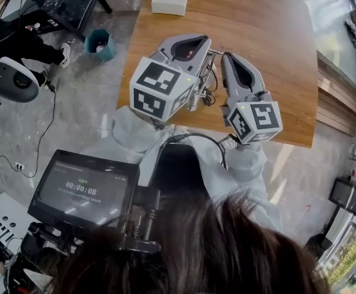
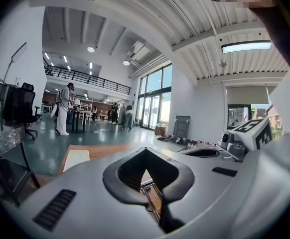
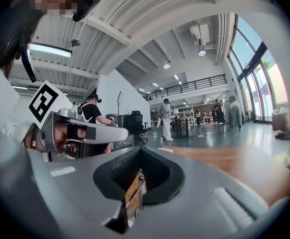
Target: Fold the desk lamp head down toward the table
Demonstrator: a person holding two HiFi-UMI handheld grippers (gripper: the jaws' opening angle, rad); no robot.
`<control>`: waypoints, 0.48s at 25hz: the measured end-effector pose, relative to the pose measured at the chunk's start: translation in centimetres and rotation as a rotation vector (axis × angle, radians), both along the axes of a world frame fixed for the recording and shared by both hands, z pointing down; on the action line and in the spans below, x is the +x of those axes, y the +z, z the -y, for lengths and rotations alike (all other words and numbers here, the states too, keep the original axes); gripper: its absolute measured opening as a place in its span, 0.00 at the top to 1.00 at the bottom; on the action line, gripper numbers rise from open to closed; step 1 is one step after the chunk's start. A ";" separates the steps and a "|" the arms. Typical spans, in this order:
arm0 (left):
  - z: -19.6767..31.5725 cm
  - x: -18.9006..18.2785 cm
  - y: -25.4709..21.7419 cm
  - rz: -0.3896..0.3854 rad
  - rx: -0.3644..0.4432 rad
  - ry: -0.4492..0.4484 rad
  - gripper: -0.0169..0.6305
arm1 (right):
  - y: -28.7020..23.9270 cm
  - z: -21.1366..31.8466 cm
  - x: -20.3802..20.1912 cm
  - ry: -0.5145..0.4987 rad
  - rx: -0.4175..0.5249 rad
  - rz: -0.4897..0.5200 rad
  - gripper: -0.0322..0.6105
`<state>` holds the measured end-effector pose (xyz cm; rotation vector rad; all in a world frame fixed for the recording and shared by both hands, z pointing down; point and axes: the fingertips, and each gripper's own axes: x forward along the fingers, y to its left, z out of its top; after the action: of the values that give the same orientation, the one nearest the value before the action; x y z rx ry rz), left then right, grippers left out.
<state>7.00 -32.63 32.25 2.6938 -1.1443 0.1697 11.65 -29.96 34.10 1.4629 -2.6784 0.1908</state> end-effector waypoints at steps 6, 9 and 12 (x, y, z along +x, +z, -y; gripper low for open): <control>0.1 -0.7 0.0 -0.004 0.001 -0.002 0.97 | -0.1 0.1 -0.5 0.003 0.002 0.006 0.95; -0.1 -1.4 -0.4 -0.003 0.002 -0.004 0.97 | -0.4 -0.1 -1.2 0.003 -0.001 0.008 0.95; -0.2 -1.1 -0.3 -0.001 0.002 -0.005 0.97 | -0.4 -0.2 -0.9 0.003 0.001 0.007 0.95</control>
<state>5.88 -32.44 31.95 2.6926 -1.1515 0.1661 10.72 -29.78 33.70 1.4688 -2.6826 0.1960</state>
